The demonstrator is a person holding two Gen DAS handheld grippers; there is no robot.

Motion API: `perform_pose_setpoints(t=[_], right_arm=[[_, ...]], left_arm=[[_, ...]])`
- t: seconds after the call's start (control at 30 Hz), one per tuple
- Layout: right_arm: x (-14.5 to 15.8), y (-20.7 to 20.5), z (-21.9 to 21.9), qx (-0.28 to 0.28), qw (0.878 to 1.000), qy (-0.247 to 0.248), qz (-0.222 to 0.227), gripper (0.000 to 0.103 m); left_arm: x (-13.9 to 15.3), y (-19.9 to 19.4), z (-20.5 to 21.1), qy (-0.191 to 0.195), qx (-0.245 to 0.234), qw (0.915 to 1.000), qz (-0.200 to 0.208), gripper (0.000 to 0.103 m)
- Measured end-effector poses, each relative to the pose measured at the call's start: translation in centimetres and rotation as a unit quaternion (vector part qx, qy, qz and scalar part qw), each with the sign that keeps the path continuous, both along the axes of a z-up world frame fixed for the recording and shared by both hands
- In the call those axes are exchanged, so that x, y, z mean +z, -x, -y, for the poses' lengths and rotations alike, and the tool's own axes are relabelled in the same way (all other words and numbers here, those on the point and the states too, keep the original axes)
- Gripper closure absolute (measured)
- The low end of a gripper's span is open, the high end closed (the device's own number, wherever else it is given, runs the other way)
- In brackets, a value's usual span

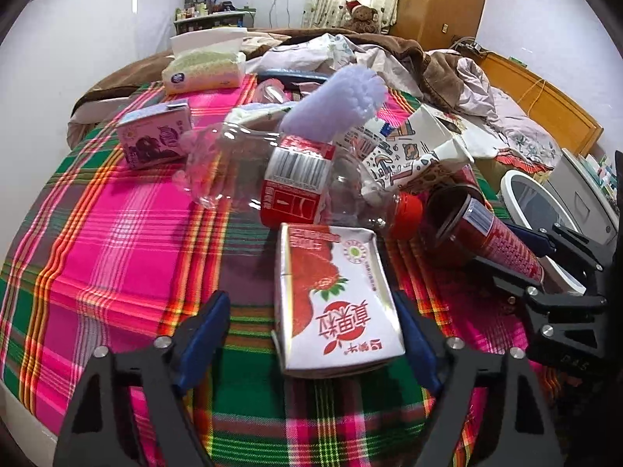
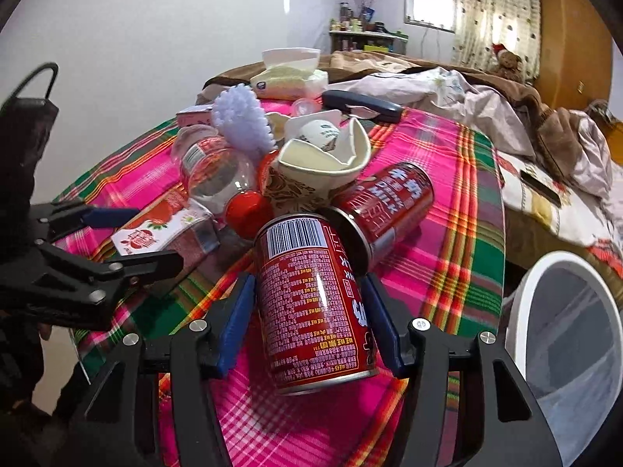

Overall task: Collect trash
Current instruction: 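Grasp the red can with the right tool while the left tool grasps the strawberry milk carton, then carry both items over the white wastebasket and open both tools to drop them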

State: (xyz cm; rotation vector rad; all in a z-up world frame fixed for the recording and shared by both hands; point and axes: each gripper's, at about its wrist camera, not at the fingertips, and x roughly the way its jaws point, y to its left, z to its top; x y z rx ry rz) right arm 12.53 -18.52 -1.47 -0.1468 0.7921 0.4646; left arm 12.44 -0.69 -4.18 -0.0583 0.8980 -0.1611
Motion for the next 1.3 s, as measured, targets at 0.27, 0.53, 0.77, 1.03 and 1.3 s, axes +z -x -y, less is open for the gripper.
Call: perform_pose_setpoints(t=[0.27,0.53,0.77,1.03,1.3], right_arm=[[-0.2,0.4,0.8,-0.018,1.000,-0.019,-0.007,0.045],[-0.2,0.8,1.7,-0.039,0.999,-0.037,-0.008,0.045],[0.9,1.8,3.1,-0.060,0.996,-0.068,0.005,0.047],[3.1,2.7,6.1,-0.109,0.990,-0.080,0.036,0.047],[4.0,2.8,10.7,-0.182,0.979,-0.077,0.053,0.047]], left_arm=[[-0.2,-0.3,0.8,-0.001,-0.014,0.9999,-0.004,0.041],[0.7,0.3,0.4,0.018,-0.010,0.9997,0.009,0.042],[3.1,1.2,0.8,0.020,-0.018,0.9991,0.033,0.042],[6.0,1.0,3.8,0.025,-0.062,0.9959,0.062,0.041],[7.9,-0.1,9.4,0.032,-0.125,0.9887,0.076,0.041]])
